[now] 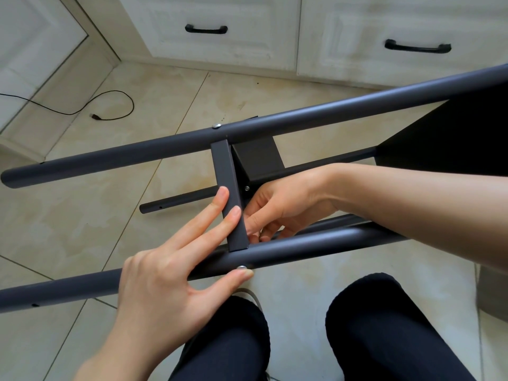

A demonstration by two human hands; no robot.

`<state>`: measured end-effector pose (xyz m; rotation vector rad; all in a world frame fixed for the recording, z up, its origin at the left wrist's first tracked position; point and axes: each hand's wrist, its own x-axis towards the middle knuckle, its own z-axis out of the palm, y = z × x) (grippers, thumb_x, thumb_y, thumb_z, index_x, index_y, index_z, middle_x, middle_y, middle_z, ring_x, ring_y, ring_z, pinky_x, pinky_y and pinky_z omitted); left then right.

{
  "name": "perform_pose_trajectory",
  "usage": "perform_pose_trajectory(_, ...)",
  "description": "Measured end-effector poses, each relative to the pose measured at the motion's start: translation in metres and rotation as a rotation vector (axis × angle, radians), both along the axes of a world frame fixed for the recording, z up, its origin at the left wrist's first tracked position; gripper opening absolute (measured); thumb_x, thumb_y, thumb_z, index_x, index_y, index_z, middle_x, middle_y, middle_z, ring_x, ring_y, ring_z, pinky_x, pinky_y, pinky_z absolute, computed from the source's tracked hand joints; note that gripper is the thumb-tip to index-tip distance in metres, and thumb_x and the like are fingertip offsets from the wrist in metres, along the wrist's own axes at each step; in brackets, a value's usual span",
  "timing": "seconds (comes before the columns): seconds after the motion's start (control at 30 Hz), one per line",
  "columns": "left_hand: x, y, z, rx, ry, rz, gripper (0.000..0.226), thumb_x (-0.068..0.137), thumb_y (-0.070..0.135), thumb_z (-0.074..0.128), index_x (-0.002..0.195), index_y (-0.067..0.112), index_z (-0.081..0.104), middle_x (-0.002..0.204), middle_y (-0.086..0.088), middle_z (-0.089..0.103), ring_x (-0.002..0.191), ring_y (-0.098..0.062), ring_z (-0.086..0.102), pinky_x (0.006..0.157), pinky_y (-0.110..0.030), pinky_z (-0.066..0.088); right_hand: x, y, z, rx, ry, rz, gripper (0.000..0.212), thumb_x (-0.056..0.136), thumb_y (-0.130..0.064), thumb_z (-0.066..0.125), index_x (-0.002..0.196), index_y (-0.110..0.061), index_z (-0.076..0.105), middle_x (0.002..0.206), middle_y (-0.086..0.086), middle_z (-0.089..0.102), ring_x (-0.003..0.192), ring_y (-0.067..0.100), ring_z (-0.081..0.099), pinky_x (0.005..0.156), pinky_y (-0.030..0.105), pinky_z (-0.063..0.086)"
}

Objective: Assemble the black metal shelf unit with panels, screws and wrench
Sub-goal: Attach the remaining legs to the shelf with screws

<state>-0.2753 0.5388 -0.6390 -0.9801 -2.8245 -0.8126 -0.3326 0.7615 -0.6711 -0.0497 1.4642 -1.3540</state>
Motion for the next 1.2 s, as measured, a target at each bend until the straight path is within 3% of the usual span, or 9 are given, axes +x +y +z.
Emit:
perform_pose_trajectory(0.1,0.000,0.000,0.000,0.001,-0.006,-0.002,0.062,0.078,0.060,0.064,0.137,0.043,0.055,0.153,0.024,0.042,0.078,-0.012,0.075,0.053,-0.026,0.052,0.000,-0.003,-0.001,0.038,0.017,0.011,0.025,0.100,-0.024,0.056,0.081,-0.010,0.063,0.072,0.000,0.061,0.067,0.010,0.058,0.071,0.025,0.050)
perform_pose_trajectory(0.37,0.000,0.000,0.000,0.012,-0.001,-0.004,0.062,0.078,0.059,0.065,0.137,0.041,0.056,0.153,0.023,0.043,0.082,-0.014,0.076,0.054,-0.030,0.055,0.001,0.002,0.005,0.005,0.006,0.005,0.024,0.099,-0.021,0.056,0.079,-0.010,0.065,0.069,-0.001,0.060,0.065,0.010,0.055,0.070,0.024,0.047)
perform_pose_trajectory(0.5,0.000,0.000,0.000,0.009,-0.002,-0.004,0.062,0.078,0.059,0.065,0.136,0.041,0.057,0.152,0.022,0.044,0.073,-0.015,0.074,0.052,-0.030,0.054,0.002,-0.001,0.001,0.025,0.020,0.006,0.020,0.100,-0.023,0.056,0.089,-0.009,0.065,0.075,0.001,0.061,0.069,0.012,0.057,0.071,0.025,0.049)
perform_pose_trajectory(0.63,0.000,0.000,0.000,0.006,-0.006,0.002,0.062,0.077,0.059,0.065,0.136,0.041,0.057,0.152,0.023,0.044,0.069,-0.014,0.072,0.052,-0.027,0.053,0.001,0.000,0.001,-0.030,0.015,-0.014,0.026,0.098,-0.017,0.058,0.076,-0.017,0.071,0.080,0.001,0.066,0.071,0.012,0.058,0.071,0.025,0.050)
perform_pose_trajectory(0.73,0.000,0.000,0.000,0.006,-0.010,0.002,0.063,0.077,0.060,0.065,0.137,0.041,0.057,0.152,0.022,0.044,0.073,-0.014,0.074,0.053,-0.028,0.053,0.001,0.001,0.001,-0.010,0.026,-0.011,0.029,0.097,-0.017,0.059,0.071,-0.017,0.071,0.077,0.000,0.066,0.070,0.011,0.058,0.070,0.025,0.050)
perform_pose_trajectory(0.97,-0.001,-0.001,-0.001,0.009,-0.005,-0.001,0.062,0.077,0.059,0.066,0.137,0.042,0.057,0.153,0.022,0.044,0.080,-0.016,0.076,0.053,-0.032,0.055,0.003,-0.006,-0.001,0.055,0.051,0.010,0.023,0.097,-0.023,0.060,0.079,-0.010,0.062,0.077,0.003,0.061,0.069,0.013,0.059,0.068,0.024,0.049)
perform_pose_trajectory(1.2,-0.001,0.000,-0.001,0.013,0.000,-0.005,0.061,0.078,0.059,0.065,0.136,0.043,0.056,0.152,0.025,0.043,0.076,-0.014,0.075,0.052,-0.030,0.054,0.001,0.004,0.003,-0.010,0.002,-0.013,0.019,0.095,-0.019,0.061,0.080,-0.012,0.071,0.076,0.000,0.066,0.070,0.010,0.056,0.069,0.024,0.050)
